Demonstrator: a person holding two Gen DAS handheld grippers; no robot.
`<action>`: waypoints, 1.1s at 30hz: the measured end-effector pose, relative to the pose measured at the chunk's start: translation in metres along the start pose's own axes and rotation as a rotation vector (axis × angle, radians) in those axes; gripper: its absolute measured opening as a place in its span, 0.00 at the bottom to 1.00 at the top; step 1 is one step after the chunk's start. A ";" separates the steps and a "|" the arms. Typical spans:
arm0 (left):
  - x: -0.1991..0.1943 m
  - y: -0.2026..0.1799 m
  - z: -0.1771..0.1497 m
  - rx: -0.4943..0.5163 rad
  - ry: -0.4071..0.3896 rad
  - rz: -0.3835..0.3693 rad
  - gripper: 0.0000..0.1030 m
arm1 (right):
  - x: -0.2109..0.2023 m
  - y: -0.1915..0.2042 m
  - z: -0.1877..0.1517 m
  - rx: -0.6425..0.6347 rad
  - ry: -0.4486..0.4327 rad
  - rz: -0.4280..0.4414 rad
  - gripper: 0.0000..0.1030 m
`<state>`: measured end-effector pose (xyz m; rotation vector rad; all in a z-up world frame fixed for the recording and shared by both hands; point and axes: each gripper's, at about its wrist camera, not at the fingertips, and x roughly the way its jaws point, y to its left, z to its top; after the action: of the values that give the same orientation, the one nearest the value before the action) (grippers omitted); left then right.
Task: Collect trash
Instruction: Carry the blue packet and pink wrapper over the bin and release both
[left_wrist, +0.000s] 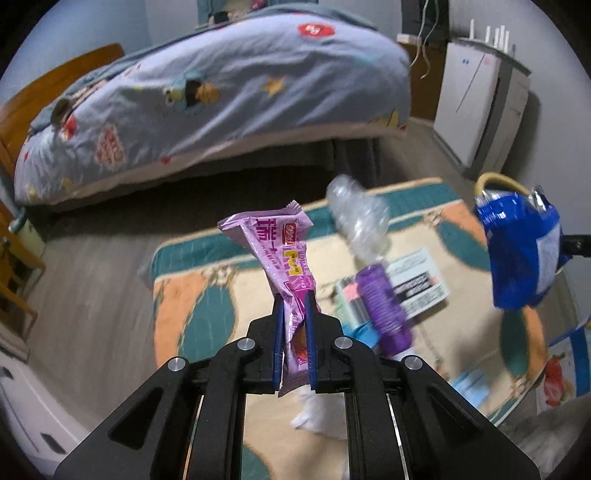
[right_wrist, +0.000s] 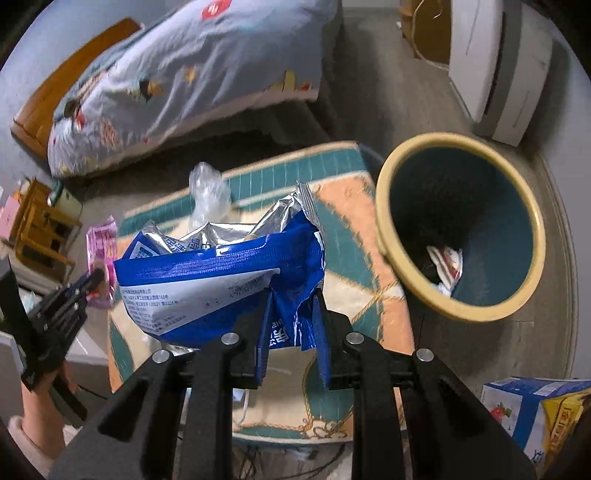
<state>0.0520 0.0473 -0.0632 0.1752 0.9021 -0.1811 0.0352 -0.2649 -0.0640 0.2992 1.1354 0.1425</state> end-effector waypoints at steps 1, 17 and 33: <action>-0.002 -0.004 0.003 0.005 -0.011 -0.005 0.11 | -0.004 -0.003 0.002 0.011 -0.015 0.003 0.20; -0.015 -0.081 0.034 0.119 -0.100 -0.110 0.11 | -0.033 -0.088 0.027 0.183 -0.135 -0.019 0.20; 0.017 -0.164 0.049 0.215 -0.053 -0.185 0.11 | -0.029 -0.174 0.026 0.291 -0.121 -0.099 0.20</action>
<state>0.0617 -0.1244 -0.0594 0.2850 0.8451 -0.4535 0.0400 -0.4420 -0.0815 0.5019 1.0474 -0.1289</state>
